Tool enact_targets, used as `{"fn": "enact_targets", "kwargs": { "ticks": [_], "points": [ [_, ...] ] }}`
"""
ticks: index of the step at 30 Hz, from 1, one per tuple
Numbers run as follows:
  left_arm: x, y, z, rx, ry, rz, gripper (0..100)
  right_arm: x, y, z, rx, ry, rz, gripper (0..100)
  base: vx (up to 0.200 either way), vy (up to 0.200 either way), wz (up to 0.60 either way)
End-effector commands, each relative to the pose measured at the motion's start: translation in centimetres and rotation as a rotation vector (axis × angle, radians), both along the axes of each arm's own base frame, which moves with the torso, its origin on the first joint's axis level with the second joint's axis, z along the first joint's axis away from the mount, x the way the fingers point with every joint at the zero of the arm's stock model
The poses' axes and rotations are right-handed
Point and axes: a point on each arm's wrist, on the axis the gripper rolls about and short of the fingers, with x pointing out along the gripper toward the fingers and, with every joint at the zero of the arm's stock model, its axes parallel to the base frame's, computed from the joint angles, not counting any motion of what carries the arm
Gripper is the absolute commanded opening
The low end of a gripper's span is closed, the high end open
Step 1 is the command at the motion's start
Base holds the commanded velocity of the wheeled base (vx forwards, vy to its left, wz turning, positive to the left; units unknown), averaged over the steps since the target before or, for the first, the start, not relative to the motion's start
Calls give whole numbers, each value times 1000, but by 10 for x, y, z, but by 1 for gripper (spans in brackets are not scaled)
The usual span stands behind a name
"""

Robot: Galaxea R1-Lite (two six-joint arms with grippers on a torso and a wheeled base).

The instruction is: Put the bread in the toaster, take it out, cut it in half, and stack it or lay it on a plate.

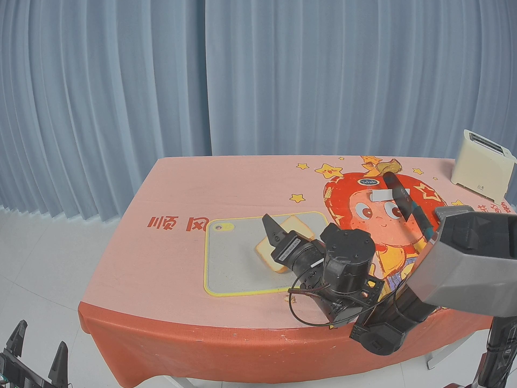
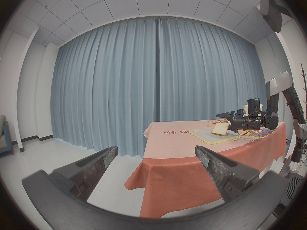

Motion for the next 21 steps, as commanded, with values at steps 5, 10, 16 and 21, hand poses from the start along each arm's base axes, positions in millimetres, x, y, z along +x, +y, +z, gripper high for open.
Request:
{"fn": "enact_targets", "kwargs": {
  "ticks": [5,10,16,21],
  "points": [
    [0,0,-5,0,1,0,100,-8,-7,14,-75,32,0,100,0,0,0],
    [0,0,-5,0,1,0,100,-15,-15,31,-80,42,0,100,0,0,0],
    [0,0,-5,0,1,0,100,-26,-20,40,-112,132,8,100,0,0,0],
    [0,0,-5,0,1,0,100,-41,-23,42,-144,176,31,100,0,0,0]
  ]
}}
